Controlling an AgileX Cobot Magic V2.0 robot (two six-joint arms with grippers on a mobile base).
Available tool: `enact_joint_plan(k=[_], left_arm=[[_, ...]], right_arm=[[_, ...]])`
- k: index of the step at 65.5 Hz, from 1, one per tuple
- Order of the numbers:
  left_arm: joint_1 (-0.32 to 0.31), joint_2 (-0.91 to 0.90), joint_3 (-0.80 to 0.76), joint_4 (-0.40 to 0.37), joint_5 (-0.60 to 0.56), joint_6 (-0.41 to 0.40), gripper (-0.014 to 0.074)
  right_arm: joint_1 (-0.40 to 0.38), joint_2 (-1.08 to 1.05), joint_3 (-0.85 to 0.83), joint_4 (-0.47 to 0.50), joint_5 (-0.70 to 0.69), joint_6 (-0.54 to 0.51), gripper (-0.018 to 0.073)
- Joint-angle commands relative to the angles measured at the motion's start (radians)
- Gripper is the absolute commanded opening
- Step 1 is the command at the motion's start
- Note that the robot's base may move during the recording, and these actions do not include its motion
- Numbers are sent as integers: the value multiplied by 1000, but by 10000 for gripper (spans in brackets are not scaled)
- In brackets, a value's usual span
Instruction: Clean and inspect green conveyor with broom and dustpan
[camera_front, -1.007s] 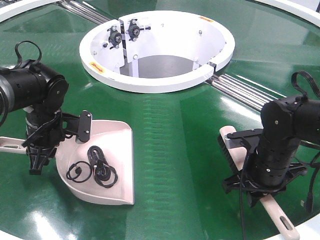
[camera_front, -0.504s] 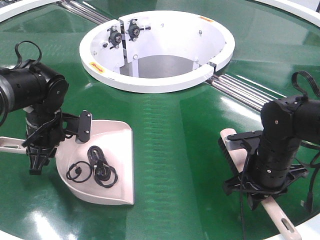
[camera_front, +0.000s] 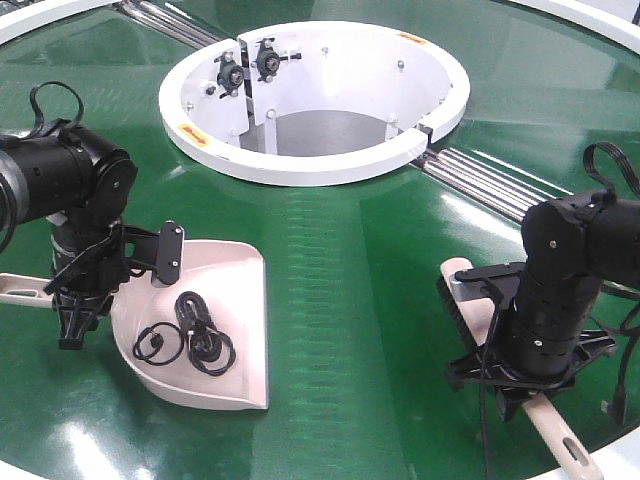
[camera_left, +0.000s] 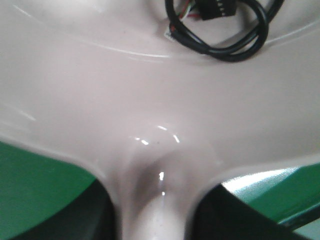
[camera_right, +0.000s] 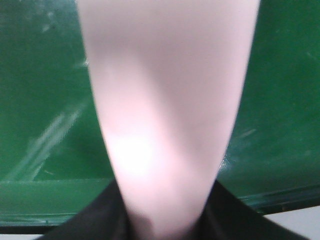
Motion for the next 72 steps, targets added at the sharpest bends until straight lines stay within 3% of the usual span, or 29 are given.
enact_joint_plan(k=[1, 11, 22, 37, 53, 61, 72], left_arm=[[-6, -53, -26, -1, 19, -7, -4], [-6, -53, -26, -1, 30, -10, 17], [-6, -53, -26, -1, 30, -92, 104], [-6, -53, -26, -2, 30, -109, 336], [-6, -53, -26, -2, 29, -111, 607], [-6, -53, -26, -9, 29, -111, 651], [-6, -66, -26, -73, 29, -112, 642]], right_arm=[[-6, -46, -18, -4, 13, -5, -2], [-6, -46, -18, -4, 17, -5, 4], [-6, -46, -18, -4, 21, -5, 35], [-6, -46, -18, -4, 21, -5, 127], [-6, -46, -18, -4, 12, -5, 302], [-6, -46, -18, -8, 5, -5, 389], [-6, -54, -18, -10, 1, -6, 456]])
